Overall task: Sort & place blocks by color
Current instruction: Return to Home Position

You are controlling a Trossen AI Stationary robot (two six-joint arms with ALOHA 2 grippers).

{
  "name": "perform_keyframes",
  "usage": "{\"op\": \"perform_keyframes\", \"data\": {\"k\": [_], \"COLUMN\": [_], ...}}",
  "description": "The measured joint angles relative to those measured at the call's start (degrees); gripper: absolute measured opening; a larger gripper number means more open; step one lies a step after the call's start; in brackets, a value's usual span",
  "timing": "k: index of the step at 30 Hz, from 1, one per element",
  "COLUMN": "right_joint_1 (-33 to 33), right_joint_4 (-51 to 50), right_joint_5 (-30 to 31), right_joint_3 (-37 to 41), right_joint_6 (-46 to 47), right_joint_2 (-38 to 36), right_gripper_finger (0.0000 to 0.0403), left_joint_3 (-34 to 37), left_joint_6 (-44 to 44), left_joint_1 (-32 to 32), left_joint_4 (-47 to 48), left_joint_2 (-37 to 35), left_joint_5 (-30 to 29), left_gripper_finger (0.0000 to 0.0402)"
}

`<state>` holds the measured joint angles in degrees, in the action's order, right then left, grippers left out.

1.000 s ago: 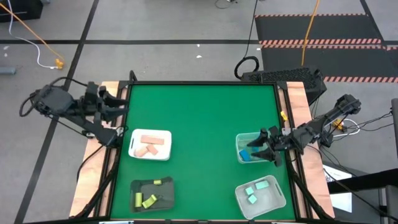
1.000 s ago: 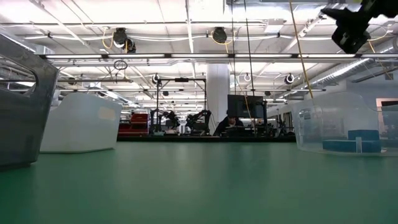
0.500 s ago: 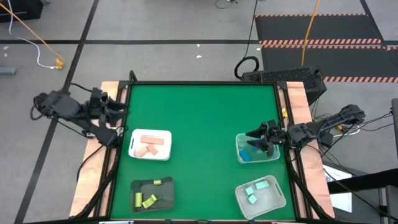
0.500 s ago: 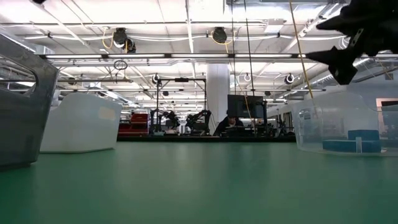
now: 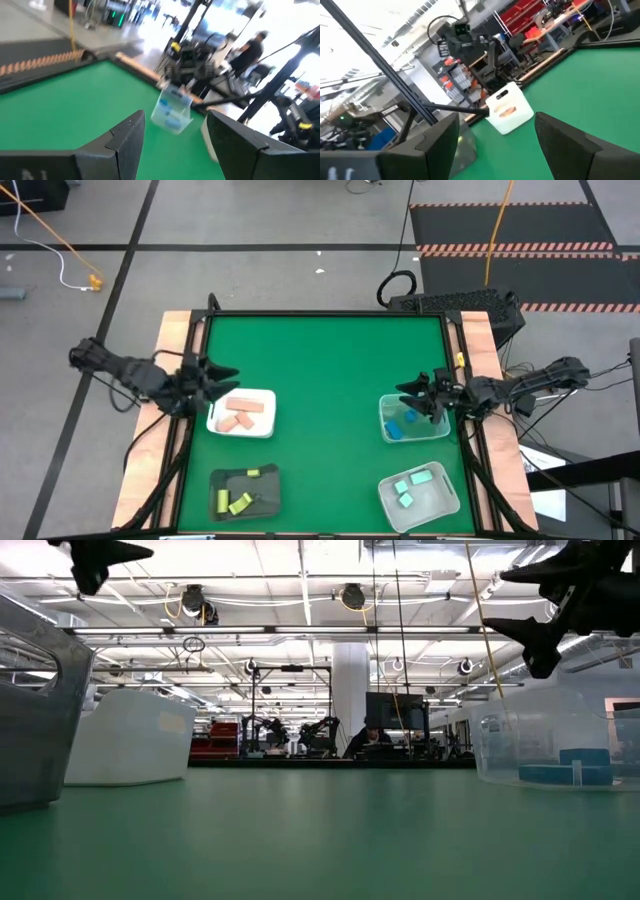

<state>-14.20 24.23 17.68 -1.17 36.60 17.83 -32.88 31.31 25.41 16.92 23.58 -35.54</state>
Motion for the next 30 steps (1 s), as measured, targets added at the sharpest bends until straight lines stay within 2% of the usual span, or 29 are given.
{"op": "perform_keyframes", "data": {"k": [7, 13, 21, 30], "right_joint_1": [0.04, 0.02, 0.02, 0.02], "right_joint_4": [0.52, 0.28, -0.96, -0.98], "right_joint_5": [0.25, 0.29, 0.34, 0.39], "right_joint_3": [0.07, 0.17, 0.22, 0.26], "right_joint_6": [-2.25, -2.38, -3.04, -7.9], "right_joint_2": [0.04, 0.06, 0.1, 0.1], "right_gripper_finger": [0.0249, 0.0249, 0.0249, 0.0249], "left_joint_3": [14.88, 24.31, 29.93, 30.46], "left_joint_6": [-9.05, -13.41, -12.93, -13.46], "left_joint_1": [0.0, 0.0, -1.79, -5.37], "left_joint_4": [-27.24, -42.9, -48.71, -46.04], "left_joint_2": [0.01, -0.05, -0.05, -0.05], "left_joint_5": [-0.01, -0.1, -1.88, -2.1], "left_gripper_finger": [0.0216, 0.0216, 0.0216, 0.0216]}}
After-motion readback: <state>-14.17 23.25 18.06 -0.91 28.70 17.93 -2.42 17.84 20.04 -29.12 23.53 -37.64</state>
